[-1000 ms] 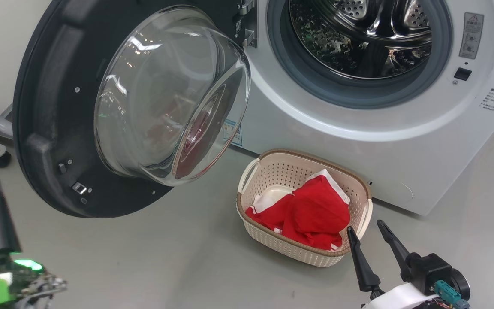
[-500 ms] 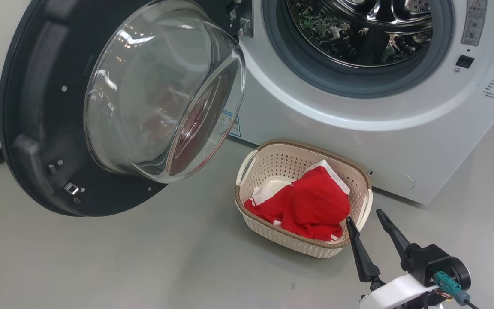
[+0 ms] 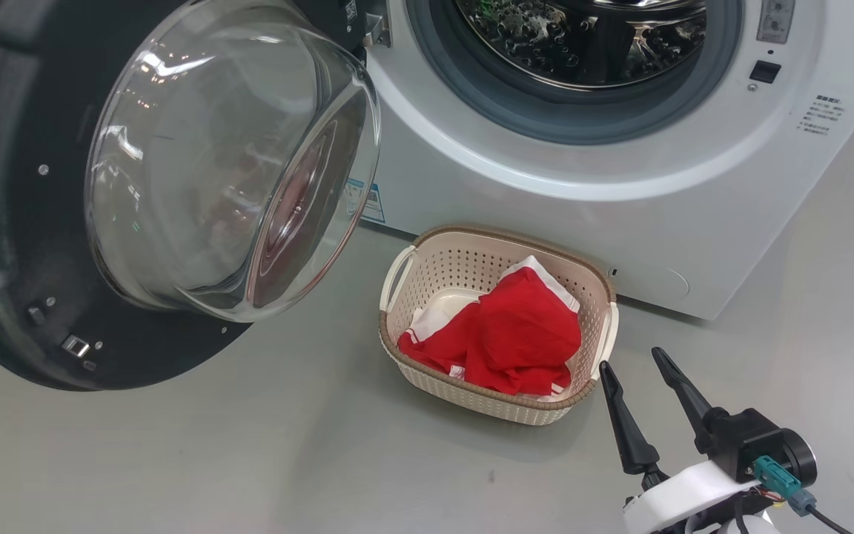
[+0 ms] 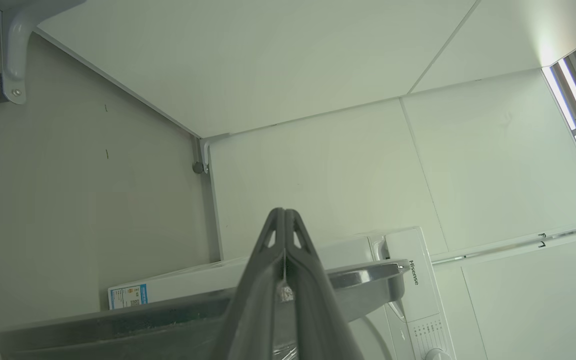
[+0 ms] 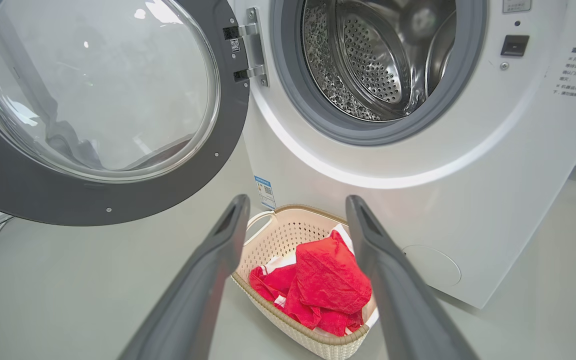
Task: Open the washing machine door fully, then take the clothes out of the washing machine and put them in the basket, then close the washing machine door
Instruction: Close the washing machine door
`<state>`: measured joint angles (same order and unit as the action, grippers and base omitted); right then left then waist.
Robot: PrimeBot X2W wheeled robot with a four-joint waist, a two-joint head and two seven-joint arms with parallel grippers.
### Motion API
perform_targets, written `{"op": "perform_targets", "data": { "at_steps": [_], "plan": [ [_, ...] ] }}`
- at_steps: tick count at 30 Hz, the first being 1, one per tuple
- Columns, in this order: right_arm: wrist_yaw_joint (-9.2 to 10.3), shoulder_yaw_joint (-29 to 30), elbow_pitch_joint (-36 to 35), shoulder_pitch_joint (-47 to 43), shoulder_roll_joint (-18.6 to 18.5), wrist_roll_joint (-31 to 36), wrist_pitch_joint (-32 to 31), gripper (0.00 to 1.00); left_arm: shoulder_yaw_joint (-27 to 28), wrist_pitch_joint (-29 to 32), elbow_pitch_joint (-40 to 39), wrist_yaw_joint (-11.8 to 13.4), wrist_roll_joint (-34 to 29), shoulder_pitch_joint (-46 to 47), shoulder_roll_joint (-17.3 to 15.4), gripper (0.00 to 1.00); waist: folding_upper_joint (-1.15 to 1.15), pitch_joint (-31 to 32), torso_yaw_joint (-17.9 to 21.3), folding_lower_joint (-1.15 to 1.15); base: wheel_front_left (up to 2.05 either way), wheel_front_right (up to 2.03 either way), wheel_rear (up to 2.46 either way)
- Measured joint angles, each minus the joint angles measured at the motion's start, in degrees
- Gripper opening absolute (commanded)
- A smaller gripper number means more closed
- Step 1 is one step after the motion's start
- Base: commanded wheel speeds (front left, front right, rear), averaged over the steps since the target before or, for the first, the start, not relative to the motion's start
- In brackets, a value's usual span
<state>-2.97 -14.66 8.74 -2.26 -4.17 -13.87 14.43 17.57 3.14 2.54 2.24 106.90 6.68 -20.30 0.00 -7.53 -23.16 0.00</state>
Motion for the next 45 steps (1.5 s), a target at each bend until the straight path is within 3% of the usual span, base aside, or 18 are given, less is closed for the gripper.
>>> {"op": "perform_targets", "data": {
  "at_steps": [10,22,30,45],
  "plan": [
    [-0.16,0.1,0.0,0.7,-0.2,0.0,0.0,1.00,-2.4,3.5,3.9,-0.2,0.1,2.1,-0.6,0.00,0.00,-1.2,1.9,0.00,0.00,0.00,0.00],
    [-0.13,0.9,0.0,0.8,-0.4,0.0,0.0,1.00,-4.6,8.5,7.1,-2.6,2.0,3.4,-1.1,0.00,0.00,-1.5,2.4,0.00,0.00,0.00,0.00],
    [-0.05,1.0,0.0,0.9,-0.5,0.0,0.0,1.00,-5.8,14.2,7.6,-5.1,4.1,3.4,-1.7,0.00,0.00,-1.5,2.4,0.00,0.00,0.00,0.00],
    [0.11,1.3,0.2,0.9,-0.4,0.0,0.0,1.00,-8.6,25.8,4.6,-7.4,10.3,1.5,-1.5,0.00,0.00,-1.2,2.6,0.00,0.00,0.00,0.00]
  ]
}}
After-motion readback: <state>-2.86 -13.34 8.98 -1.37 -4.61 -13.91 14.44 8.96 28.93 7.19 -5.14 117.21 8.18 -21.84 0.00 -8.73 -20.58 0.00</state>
